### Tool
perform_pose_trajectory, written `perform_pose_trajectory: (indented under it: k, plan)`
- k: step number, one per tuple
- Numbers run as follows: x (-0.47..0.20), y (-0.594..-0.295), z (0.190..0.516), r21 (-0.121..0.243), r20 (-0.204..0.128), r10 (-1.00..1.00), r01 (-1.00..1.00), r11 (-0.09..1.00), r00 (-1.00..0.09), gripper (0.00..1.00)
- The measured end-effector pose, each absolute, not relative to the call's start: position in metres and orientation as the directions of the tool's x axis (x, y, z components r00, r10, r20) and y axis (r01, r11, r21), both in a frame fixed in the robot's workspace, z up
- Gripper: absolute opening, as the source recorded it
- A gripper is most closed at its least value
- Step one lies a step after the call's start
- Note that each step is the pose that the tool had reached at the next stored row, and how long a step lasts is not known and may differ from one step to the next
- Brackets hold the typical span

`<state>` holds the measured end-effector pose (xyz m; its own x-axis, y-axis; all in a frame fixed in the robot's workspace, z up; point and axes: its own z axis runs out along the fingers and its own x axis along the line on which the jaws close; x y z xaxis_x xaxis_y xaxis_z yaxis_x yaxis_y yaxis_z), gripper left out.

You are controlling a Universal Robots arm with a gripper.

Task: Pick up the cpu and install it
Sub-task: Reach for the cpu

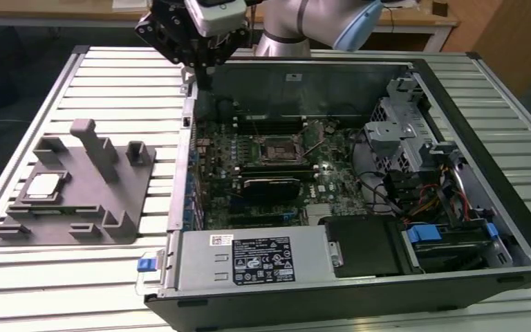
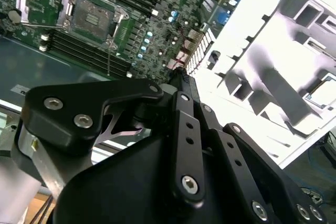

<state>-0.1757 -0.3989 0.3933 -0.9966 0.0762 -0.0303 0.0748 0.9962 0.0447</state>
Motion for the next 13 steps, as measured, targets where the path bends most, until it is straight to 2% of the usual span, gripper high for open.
perform_pose_trajectory:
  k: [13]
  plan:
    - [-0.212,-0.399,0.393,0.045,-0.035,0.076,0.075,0.996,-0.996,0.11]
